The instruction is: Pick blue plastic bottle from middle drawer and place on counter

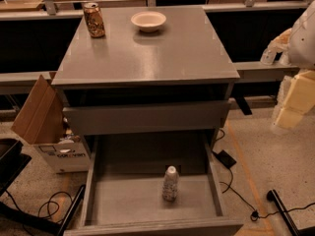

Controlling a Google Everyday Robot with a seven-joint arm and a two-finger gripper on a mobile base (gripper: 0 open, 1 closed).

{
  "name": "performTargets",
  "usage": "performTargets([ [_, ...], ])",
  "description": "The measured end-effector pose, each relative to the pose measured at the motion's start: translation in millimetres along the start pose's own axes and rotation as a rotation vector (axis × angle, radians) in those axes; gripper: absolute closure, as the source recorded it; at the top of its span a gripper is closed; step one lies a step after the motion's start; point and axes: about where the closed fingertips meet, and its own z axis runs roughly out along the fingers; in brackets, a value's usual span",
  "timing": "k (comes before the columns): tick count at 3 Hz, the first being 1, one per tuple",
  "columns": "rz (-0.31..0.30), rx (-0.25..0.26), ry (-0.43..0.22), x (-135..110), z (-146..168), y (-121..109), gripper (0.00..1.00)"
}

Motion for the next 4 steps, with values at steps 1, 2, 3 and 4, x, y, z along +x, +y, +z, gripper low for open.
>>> performTargets([
  [1,0.000,0.000,0.000,0,0,0,0.00],
  [2,0.006,-0.013,-0.089,0,12,-1,0.00],
  [3,0.017,-0.067,-0.281,13,77,2,0.00],
  [4,0.040,-0.067,-0.532,12,138,3,0.00],
])
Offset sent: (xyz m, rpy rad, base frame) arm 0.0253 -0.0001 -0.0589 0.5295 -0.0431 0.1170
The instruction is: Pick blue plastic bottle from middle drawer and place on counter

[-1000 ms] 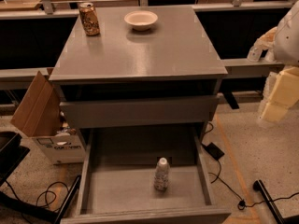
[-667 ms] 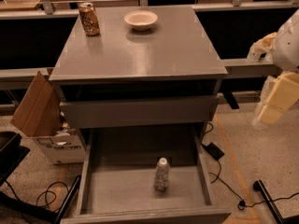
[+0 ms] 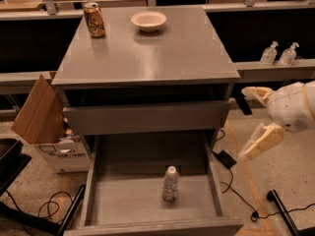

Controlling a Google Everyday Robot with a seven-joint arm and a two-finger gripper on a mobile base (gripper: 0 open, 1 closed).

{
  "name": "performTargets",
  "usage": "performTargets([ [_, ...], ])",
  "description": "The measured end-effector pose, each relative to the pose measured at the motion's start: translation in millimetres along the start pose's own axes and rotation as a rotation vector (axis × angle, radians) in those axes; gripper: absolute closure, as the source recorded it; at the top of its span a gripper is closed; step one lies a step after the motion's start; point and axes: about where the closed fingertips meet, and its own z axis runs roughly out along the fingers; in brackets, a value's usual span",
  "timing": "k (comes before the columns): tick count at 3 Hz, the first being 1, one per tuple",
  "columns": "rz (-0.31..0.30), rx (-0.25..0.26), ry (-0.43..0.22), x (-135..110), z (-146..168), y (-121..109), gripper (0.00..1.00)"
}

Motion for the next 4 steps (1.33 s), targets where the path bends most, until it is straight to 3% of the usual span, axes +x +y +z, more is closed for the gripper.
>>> performTargets([
  [1,-0.005,0.004,-0.260,-6,42,7,0.00],
  [2,-0.004,0.004,-0.258,-6,42,7,0.00],
  [4,0.093,-0.048,-0.317,37,132,38,0.00],
])
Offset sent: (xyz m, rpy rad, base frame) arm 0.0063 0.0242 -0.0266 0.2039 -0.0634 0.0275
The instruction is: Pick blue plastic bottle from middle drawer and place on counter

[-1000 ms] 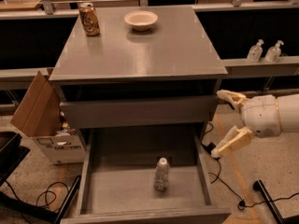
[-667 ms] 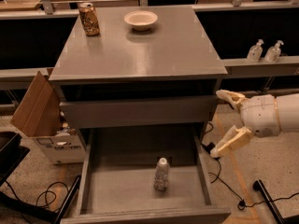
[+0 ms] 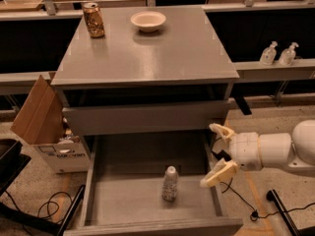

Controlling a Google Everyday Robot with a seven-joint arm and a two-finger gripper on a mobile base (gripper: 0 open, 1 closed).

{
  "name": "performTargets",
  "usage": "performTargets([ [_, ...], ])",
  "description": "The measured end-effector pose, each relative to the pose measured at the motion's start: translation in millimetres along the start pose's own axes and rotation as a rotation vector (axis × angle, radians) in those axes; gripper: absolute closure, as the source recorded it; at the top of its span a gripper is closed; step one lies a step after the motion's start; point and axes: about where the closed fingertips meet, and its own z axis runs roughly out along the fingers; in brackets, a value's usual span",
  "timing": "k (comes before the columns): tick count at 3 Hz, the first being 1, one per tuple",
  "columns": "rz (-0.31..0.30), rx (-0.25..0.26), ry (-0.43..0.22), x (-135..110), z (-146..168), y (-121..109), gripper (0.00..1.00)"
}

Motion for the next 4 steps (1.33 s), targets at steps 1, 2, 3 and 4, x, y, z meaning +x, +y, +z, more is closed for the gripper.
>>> performTargets([
  [1,-0.021,-0.010,-0.003,25,27,3,0.00],
  [2,-0.032,-0.032,0.020,50,57,3,0.00],
  [3,-0.041,-0.047,0.019,74,89,3,0.00],
  [4,-0.043,-0.057,0.015,98,117,6,0.00],
])
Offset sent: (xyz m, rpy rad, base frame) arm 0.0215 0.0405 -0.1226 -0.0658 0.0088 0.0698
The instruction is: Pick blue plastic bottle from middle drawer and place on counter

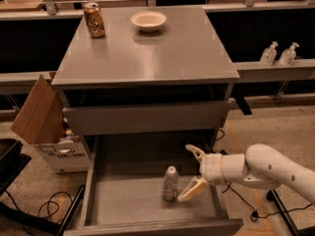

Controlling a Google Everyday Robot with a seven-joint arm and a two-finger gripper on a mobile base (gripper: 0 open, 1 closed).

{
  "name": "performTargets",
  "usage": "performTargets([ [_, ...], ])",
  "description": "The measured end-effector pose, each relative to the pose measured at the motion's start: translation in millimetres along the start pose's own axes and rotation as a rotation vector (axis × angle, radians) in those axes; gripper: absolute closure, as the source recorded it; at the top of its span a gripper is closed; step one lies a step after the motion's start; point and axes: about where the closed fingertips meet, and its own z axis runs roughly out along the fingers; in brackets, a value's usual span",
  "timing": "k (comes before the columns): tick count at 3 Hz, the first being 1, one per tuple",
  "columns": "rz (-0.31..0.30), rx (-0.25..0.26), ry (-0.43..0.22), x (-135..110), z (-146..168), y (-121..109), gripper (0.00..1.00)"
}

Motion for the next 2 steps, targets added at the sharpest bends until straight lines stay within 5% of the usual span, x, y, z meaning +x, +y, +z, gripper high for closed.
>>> performTargets([
  [2,0.047,-0.043,-0.034,43,56,0,0.00],
])
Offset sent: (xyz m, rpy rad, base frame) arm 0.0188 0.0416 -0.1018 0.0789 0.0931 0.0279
